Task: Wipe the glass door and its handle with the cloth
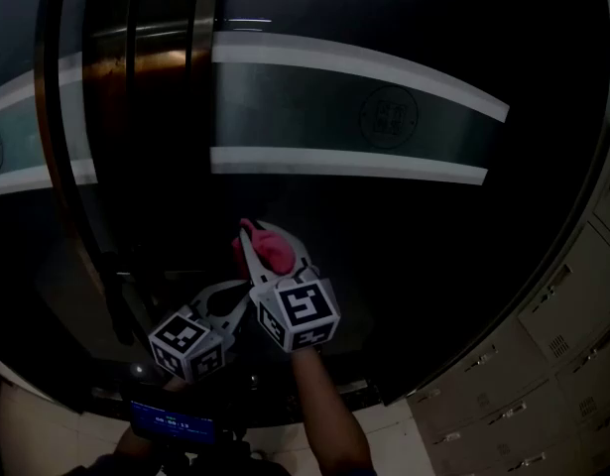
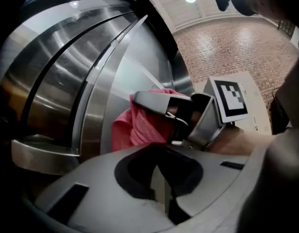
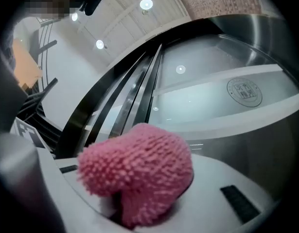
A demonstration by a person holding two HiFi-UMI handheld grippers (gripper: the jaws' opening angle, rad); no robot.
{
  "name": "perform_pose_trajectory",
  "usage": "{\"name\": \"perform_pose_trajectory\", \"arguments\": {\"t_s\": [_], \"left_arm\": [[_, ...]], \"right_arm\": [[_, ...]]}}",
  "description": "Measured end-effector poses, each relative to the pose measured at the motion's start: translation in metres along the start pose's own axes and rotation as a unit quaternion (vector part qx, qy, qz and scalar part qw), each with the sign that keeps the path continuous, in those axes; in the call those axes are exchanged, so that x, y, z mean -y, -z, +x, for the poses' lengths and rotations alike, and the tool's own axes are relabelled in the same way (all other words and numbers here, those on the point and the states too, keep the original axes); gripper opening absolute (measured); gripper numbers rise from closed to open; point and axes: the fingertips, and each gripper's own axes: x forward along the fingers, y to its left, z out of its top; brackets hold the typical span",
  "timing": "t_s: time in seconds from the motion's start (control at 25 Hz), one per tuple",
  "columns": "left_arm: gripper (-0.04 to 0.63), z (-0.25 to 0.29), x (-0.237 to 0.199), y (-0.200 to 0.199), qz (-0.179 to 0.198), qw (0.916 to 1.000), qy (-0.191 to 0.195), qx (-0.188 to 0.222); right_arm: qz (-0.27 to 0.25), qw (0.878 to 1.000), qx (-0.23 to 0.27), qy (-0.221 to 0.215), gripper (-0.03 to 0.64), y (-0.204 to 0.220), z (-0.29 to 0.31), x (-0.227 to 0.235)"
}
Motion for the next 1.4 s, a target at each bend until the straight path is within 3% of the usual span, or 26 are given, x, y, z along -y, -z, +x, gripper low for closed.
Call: {"name": "perform_pose_trajectory", "arguments": {"t_s": [0.32, 0.6, 0.84, 1.12, 1.24, 1.4], "left_arm": [[0.004, 0.029, -0.015, 0.011, 0.022, 0.9976, -0.064, -0.009], [0.004, 0.096, 0.005, 0.017, 0.007, 0.9937, -0.111, -0.011], [0.005, 0.188, 0.053, 0.025, 0.015, 0.9956, -0.093, -0.003], [0.005, 0.274, 0.111, 0.049, 0.001, 0.9987, -0.051, -0.009], [0.005, 0.291, 0.119, 0.057, -0.004, 0.9988, -0.047, -0.012], [0.005, 0.294, 0.118, 0.064, -0.008, 0.9983, -0.055, -0.017]], "right_arm": [[-0.009, 0.998, 0.020, -0.065, 0.058, 0.006, 0.022, 0.027], [-0.002, 0.998, 0.050, -0.049, 0.058, -0.009, -0.028, 0.132], [-0.024, 0.999, 0.043, -0.001, 0.058, -0.008, -0.101, 0.245], [-0.008, 0.992, 0.027, 0.121, 0.058, 0.003, -0.195, 0.393], [-0.010, 0.988, 0.021, 0.156, 0.058, 0.007, -0.219, 0.431], [-0.005, 0.986, 0.021, 0.167, 0.058, 0.011, -0.228, 0.440]]}}
